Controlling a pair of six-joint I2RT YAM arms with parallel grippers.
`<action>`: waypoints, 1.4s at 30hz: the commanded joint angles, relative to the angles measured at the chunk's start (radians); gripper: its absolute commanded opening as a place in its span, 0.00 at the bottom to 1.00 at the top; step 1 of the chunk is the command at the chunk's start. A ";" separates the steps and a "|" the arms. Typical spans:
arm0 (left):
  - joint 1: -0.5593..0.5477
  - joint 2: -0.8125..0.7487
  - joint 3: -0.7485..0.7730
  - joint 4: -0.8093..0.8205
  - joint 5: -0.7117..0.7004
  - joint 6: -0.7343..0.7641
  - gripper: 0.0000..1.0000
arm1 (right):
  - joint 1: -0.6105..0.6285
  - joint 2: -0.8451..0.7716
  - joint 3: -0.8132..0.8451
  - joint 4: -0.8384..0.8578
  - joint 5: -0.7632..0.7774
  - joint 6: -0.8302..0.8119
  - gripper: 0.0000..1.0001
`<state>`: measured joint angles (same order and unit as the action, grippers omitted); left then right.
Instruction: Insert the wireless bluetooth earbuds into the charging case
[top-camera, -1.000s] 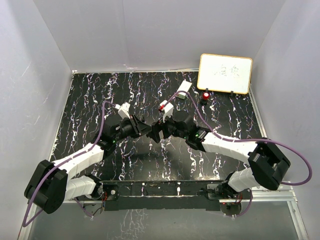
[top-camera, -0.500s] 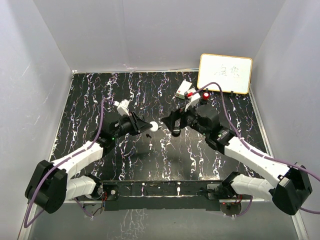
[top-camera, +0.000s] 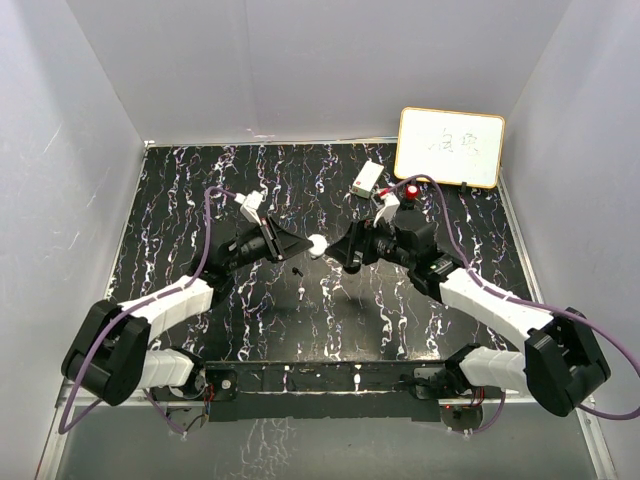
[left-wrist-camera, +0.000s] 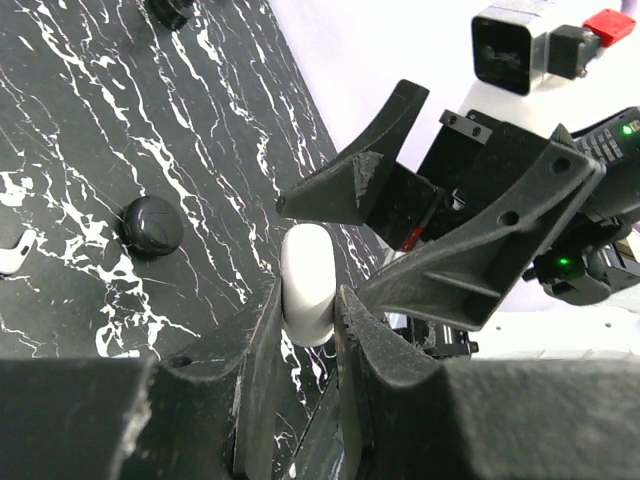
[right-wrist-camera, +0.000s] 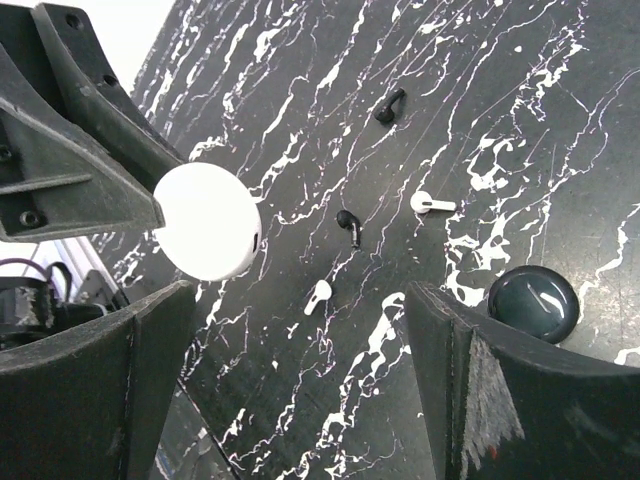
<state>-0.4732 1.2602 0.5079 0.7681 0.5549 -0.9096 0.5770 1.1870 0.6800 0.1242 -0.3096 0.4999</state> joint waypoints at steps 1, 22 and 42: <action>0.007 0.020 0.005 0.118 0.066 -0.030 0.00 | -0.047 0.001 -0.023 0.184 -0.120 0.088 0.81; 0.035 0.098 0.014 0.146 0.036 -0.228 0.00 | -0.094 0.131 -0.020 0.365 -0.204 0.233 0.69; 0.036 0.095 0.000 0.199 0.082 -0.261 0.00 | -0.094 0.250 -0.007 0.398 -0.183 0.232 0.69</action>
<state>-0.4339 1.3712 0.5079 0.8951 0.5892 -1.1477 0.4812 1.4212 0.6392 0.4526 -0.4980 0.7353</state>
